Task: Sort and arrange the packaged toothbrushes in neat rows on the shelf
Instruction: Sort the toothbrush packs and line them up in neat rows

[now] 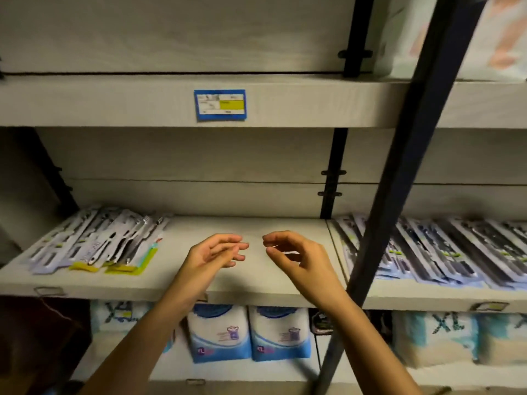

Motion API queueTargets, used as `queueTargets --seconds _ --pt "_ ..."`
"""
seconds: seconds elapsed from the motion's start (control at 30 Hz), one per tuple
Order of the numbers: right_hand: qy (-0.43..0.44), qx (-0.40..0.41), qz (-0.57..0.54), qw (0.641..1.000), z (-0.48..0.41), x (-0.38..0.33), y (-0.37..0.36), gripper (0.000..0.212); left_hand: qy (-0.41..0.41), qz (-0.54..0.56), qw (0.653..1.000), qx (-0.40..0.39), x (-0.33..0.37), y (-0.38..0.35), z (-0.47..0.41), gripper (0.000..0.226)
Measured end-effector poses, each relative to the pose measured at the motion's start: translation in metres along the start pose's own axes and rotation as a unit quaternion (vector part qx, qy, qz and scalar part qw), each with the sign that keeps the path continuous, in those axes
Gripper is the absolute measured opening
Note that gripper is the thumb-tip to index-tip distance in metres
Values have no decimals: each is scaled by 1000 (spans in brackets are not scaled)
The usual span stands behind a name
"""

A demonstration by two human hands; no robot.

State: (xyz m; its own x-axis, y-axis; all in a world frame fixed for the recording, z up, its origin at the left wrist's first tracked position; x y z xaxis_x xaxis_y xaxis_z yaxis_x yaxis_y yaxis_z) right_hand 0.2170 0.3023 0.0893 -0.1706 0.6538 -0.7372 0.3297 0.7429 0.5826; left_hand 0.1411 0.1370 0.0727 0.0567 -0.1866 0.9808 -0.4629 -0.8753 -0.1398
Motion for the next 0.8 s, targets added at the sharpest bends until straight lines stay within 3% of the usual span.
queueTargets --seconds 0.23,0.4,0.8 --pt "-36 19 -7 999 -31 -49 -78 16 36 -3 999 21 -1 119 -6 16" --pt "-37 6 1 999 -50 -67 -114 18 85 -24 996 14 -15 166 -4 12" --pt "-61 -7 36 997 -94 -92 -209 22 118 -15 990 81 -42 290 -14 11"
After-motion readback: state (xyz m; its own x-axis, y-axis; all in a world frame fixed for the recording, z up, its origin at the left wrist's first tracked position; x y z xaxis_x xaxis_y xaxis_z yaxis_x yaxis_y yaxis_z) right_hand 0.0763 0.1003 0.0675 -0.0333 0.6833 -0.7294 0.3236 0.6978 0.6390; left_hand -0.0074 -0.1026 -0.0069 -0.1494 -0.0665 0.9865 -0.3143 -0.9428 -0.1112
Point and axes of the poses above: each hand's wrist, its own z-axis away from the middle knuckle, its own y-axis out of the back of the hand, x = y × z, the point moved 3 cm from there along -z, towards the middle knuckle, and after that the axes turned 14 degrees about z, right-handed, at the moved point
